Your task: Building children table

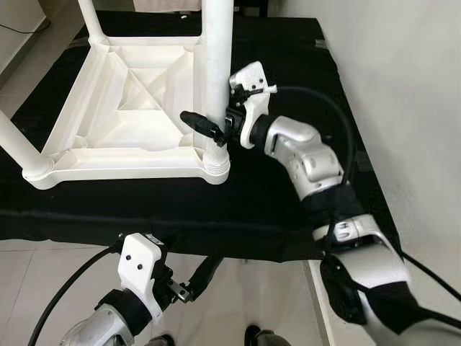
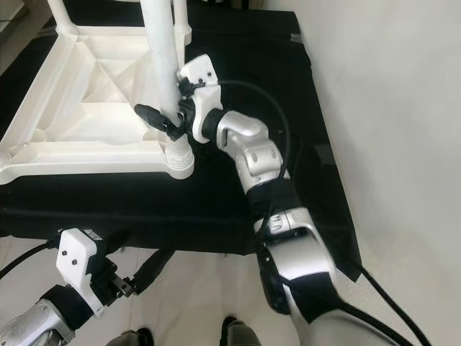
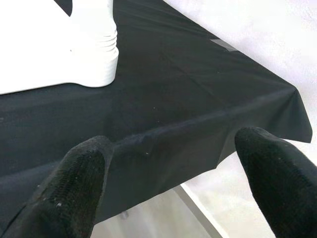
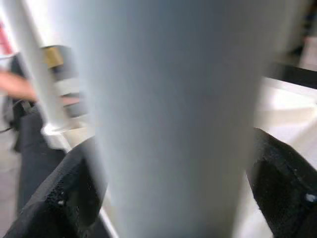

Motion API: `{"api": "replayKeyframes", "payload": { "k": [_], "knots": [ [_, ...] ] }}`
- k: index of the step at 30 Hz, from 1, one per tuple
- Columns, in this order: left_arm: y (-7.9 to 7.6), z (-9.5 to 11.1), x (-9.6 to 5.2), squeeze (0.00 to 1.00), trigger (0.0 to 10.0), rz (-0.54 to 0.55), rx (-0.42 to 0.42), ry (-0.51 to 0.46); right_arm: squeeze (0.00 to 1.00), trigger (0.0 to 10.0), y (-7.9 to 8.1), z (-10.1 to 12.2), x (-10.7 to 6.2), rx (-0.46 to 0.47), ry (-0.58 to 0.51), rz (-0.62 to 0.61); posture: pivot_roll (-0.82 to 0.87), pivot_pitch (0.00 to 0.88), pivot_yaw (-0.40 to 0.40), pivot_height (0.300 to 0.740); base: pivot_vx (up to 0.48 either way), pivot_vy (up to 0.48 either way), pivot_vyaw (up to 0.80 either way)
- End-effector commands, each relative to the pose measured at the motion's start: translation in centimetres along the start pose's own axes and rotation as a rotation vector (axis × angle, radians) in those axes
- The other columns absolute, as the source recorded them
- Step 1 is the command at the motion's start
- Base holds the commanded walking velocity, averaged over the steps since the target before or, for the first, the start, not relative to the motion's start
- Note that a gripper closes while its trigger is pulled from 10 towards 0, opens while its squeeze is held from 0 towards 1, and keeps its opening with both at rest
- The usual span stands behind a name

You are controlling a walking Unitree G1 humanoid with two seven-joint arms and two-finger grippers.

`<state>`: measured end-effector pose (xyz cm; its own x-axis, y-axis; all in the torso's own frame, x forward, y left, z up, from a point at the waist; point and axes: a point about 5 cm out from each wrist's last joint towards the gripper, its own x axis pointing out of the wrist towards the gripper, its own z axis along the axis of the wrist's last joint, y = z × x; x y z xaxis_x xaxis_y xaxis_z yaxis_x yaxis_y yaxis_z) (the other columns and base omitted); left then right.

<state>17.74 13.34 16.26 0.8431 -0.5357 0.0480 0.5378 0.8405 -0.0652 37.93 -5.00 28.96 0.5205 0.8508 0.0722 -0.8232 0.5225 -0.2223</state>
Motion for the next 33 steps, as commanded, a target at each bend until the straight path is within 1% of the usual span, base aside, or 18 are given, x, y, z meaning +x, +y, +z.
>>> {"api": "replayKeyframes", "payload": {
  "k": [1, 2, 14, 16, 17, 18, 20, 21, 22, 23, 25, 26, 27, 28, 29, 30, 31, 33],
  "knots": [
    [-0.2, -0.4, -0.1, 0.0, 10.0, 0.005, -0.013, 0.01, 0.0, 4.3, 0.7, -0.9, 0.2, -0.049, 0.052, 0.077, 0.0, 0.231, -0.061, 0.74, 0.0, 0.0, 0.0],
    [-0.2, -0.3, -0.1, 0.0, 10.0, 0.005, -0.013, 0.009, 0.0, 0.0, 0.7, -1.3, 0.3, -0.053, 0.071, 0.098, 0.0, 0.235, -0.062, 0.74, 0.0, 0.0, 0.0],
    [-0.1, -0.3, -0.1, 0.0, 10.0, 0.005, -0.013, 0.008, 0.0, 0.0, 1.0, -2.7, 0.2, -0.009, 0.095, 0.149, 0.0, 0.235, -0.054, 0.74, 0.0, 0.0, 0.0],
    [-0.1, -0.3, -0.1, 0.0, 10.0, 0.003, -0.015, 0.008, 0.0, 0.0, 0.8, -3.7, -0.7, 0.032, 0.125, 0.09, -0.02, 0.235, -0.056, 0.74, 0.0, 0.0, 0.0],
    [-0.1, -0.3, -0.1, 0.0, 10.0, 0.003, -0.015, 0.008, 0.0, 0.0, 0.8, -3.7, -0.7, 0.032, 0.125, 0.09, -0.02, 0.235, -0.056, 0.74, 0.0, 0.0, 0.0],
    [0.0, -0.3, -0.1, 0.0, 10.0, 0.003, -0.016, 0.008, 0.0, 0.0, 0.8, -4.2, -1.1, 0.047, 0.137, 0.065, -0.02, 0.235, -0.056, 0.74, 0.0, 0.0, 0.0],
    [0.1, -0.3, -0.1, 0.0, 10.0, 0.004, -0.016, 0.008, 0.0, 0.0, 0.7, -5.5, -2.0, 0.097, 0.171, -0.057, -0.03, 0.236, -0.057, 0.74, 0.0, 0.0, 0.0],
    [0.1, -0.3, -0.1, 0.0, 10.0, 0.005, -0.017, 0.007, 0.0, 0.0, 0.5, -7.7, -3.7, 0.134, 0.251, -0.38, -0.03, 0.231, -0.063, 0.74, 0.0, 0.0, 0.0],
    [0.1, -0.3, -0.1, 0.0, 10.0, 0.005, -0.017, 0.007, 0.0, 0.0, 0.5, -7.7, -3.7, 0.134, 0.251, -0.38, -0.03, 0.231, -0.063, 0.74, 0.0, 0.0, 0.0],
    [0.2, -0.3, -0.1, 0.0, 10.0, 0.005, -0.018, 0.007, 0.0, 0.0, 1.1, -9.3, -5.4, 0.156, 0.311, -0.575, -0.02, 0.232, -0.062, 0.74, 0.0, 0.0, 0.0],
    [0.2, -0.3, -0.1, 0.0, 10.0, 0.005, -0.018, 0.007, 0.0, 0.0, 1.1, -9.3, -5.4, 0.156, 0.311, -0.575, -0.02, 0.232, -0.062, 0.74, 0.0, 0.0, 0.0],
    [0.4, -0.3, -0.1, 0.0, 10.0, 0.006, -0.019, 0.006, 0.0, 0.0, 2.4, -10.3, -6.5, 0.19, 0.346, -0.677, -0.02, 0.233, -0.05, 0.74, 0.0, 0.0, 0.0],
    [0.4, -0.3, -0.1, 0.0, 10.0, 0.006, -0.019, 0.006, 0.0, 0.0, 2.4, -10.3, -6.5, 0.19, 0.346, -0.677, -0.02, 0.233, -0.05, 0.74, 0.0, 0.0, 0.0],
    [0.5, -0.4, 0.0, 0.0, 10.0, 0.008, -0.018, 0.007, 0.0, 0.0, 3.9, -11.1, -7.0, 0.236, 0.361, -0.721, -0.04, 0.218, -0.036, 0.74, 0.0, 0.0, 0.0],
    [0.7, -0.5, 0.1, 0.0, 10.0, 0.01, -0.018, 0.007, 0.0, 0.0, 4.7, -11.1, -6.5, 0.252, 0.346, -0.685, -0.04, 0.209, -0.035, 0.74, 0.0, 0.0, 0.0],
    [0.8, -0.6, 0.2, 0.0, 10.0, 0.008, -0.019, 0.007, 0.0, 0.0, 4.9, -11.0, -6.1, 0.247, 0.333, -0.668, -0.03, 0.203, -0.039, 0.74, 0.0, 0.0, 0.0],
    [0.8, -0.6, 0.2, 0.0, 10.0, 0.008, -0.019, 0.007, 0.0, 0.0, 4.9, -11.0, -6.1, 0.247, 0.333, -0.668, -0.03, 0.203, -0.039, 0.74, 0.0, 0.0, 0.0],
    [1.1, -0.7, 0.4, 0.0, 10.0, 0.008, -0.022, 0.003, 0.0, 0.0, 4.9, -10.7, -5.3, 0.241, 0.315, -0.636, -0.03, 0.191, -0.046, 0.74, 0.0, 0.0, 0.0]
  ]
}}
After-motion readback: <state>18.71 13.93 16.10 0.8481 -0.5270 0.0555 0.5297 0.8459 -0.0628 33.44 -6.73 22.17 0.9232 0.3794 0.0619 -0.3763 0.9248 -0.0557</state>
